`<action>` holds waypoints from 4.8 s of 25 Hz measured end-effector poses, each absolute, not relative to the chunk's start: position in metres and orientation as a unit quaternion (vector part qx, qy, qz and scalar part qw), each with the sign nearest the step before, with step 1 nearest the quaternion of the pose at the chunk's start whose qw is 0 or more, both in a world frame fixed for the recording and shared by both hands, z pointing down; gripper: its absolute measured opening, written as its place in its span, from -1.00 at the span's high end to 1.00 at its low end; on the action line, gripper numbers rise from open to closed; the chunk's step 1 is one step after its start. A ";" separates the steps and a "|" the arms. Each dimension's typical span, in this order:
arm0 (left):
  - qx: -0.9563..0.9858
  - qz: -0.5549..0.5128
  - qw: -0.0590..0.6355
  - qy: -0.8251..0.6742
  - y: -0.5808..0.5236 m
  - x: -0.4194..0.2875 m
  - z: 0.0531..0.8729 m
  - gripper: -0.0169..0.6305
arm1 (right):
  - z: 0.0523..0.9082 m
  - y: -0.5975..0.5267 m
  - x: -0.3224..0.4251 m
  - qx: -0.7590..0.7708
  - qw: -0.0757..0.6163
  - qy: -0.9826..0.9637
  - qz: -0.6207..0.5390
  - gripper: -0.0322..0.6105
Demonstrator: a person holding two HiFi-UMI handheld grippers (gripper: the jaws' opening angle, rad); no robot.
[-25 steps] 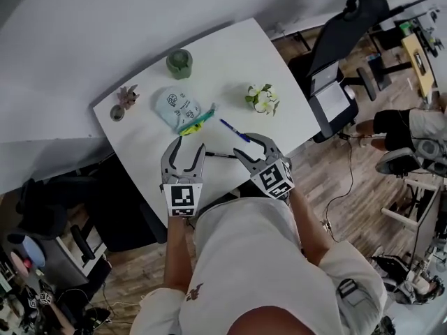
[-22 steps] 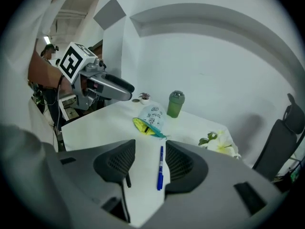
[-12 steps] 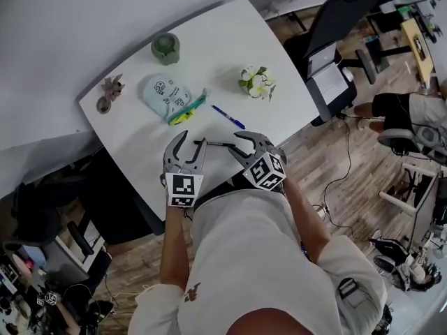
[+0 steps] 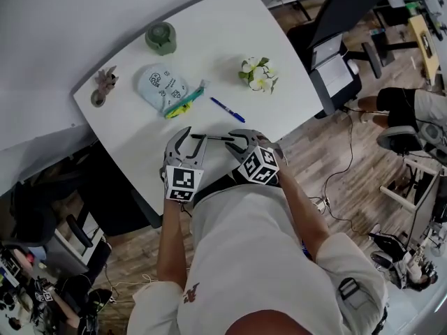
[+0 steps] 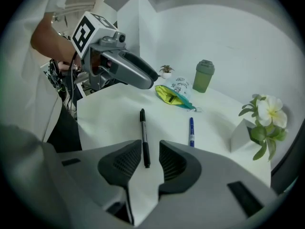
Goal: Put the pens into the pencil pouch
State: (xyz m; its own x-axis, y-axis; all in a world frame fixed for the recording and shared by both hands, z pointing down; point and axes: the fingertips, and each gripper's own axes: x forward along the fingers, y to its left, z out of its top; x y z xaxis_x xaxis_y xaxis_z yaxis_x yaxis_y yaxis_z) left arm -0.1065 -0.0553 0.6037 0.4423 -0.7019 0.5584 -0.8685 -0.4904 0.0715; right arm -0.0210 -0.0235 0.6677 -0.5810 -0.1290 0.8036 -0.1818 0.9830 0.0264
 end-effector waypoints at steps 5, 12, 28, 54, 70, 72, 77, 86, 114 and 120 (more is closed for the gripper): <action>0.831 0.240 0.187 -0.466 -0.053 -0.103 0.614 0.39 | 0.687 -0.017 -0.016 0.071 0.467 -0.881 0.036 0.58; 0.832 0.246 0.187 -0.461 -0.054 -0.103 0.616 0.39 | 0.700 -0.017 -0.014 0.072 0.476 -0.875 0.047 0.69; 0.818 0.265 0.179 -0.479 -0.071 -0.126 0.628 0.37 | 0.694 -0.016 -0.016 0.099 0.459 -0.879 0.082 0.76; 0.770 0.410 0.179 -0.455 -0.119 -0.181 0.677 0.91 | 0.659 -0.041 -0.021 0.172 0.410 -0.886 0.132 0.76; 0.787 0.338 0.227 -0.464 -0.094 -0.154 0.649 0.91 | 0.649 -0.063 -0.050 0.158 0.408 -0.892 0.117 0.76; 0.787 0.332 0.231 -0.466 -0.091 -0.153 0.648 0.91 | 0.648 -0.066 -0.058 0.152 0.408 -0.893 0.116 0.76; 0.788 0.312 0.244 -0.471 -0.089 -0.150 0.644 0.92 | 0.650 -0.073 -0.081 0.139 0.402 -0.898 0.114 0.76; 0.793 0.248 0.286 -0.477 -0.087 -0.144 0.637 0.92 | 0.653 -0.091 -0.123 0.125 0.366 -0.911 0.143 0.76; 0.778 0.220 0.317 -0.495 -0.086 -0.145 0.647 0.92 | 0.659 -0.096 -0.079 0.184 0.343 -0.910 0.142 0.47; 0.771 0.242 0.298 -0.508 -0.087 -0.144 0.650 0.92 | 0.667 -0.105 -0.027 0.233 0.371 -0.890 0.128 0.47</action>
